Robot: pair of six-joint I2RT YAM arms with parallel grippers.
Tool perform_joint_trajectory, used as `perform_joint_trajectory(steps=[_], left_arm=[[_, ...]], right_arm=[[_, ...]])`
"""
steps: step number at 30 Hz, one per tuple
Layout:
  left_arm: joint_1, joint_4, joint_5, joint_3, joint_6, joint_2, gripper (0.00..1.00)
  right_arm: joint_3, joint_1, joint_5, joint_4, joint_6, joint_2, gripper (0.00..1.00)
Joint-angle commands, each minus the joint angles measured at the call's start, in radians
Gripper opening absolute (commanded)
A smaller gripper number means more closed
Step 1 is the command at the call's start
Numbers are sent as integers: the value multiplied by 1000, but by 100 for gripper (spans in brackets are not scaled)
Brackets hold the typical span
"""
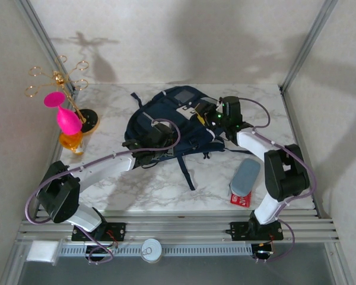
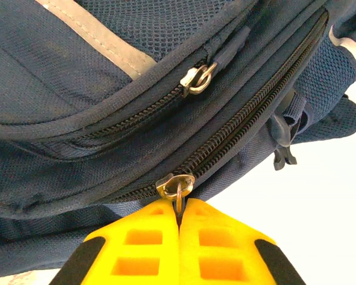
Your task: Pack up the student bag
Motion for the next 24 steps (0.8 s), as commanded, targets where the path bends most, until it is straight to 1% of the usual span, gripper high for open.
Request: perform_joint_trajectory(steps=[1,3,5,8,12,16,20,24], left_arm=[[-7,74,45,10,-10,-7,0],[-6,74,40,5,-11,-2,0],[-6,69,34,4,-16,-2,0],[-7,81,47,-5,-20,-5,0],[-7,91,58,-21,-21,-3,0],[-8,109,72,-38,-26,-16,0],[-9,105,70,-38,-18,-12,0],[-9,108,68,-36,-18,-13,0]], right_arm=[[-71,57,35,-106,-58,-108,57],[-133,100,33,-54,-9,-130,62],[-158,142,28,-13,44,-118,65],[-119,193,25,22,79,-55,66],[-61,214,18,74,123,11,65],[4,240,77,36,92,2,62],[67,258,148,-62,56,-22,64],[115,259,177,-148,66,27,63]])
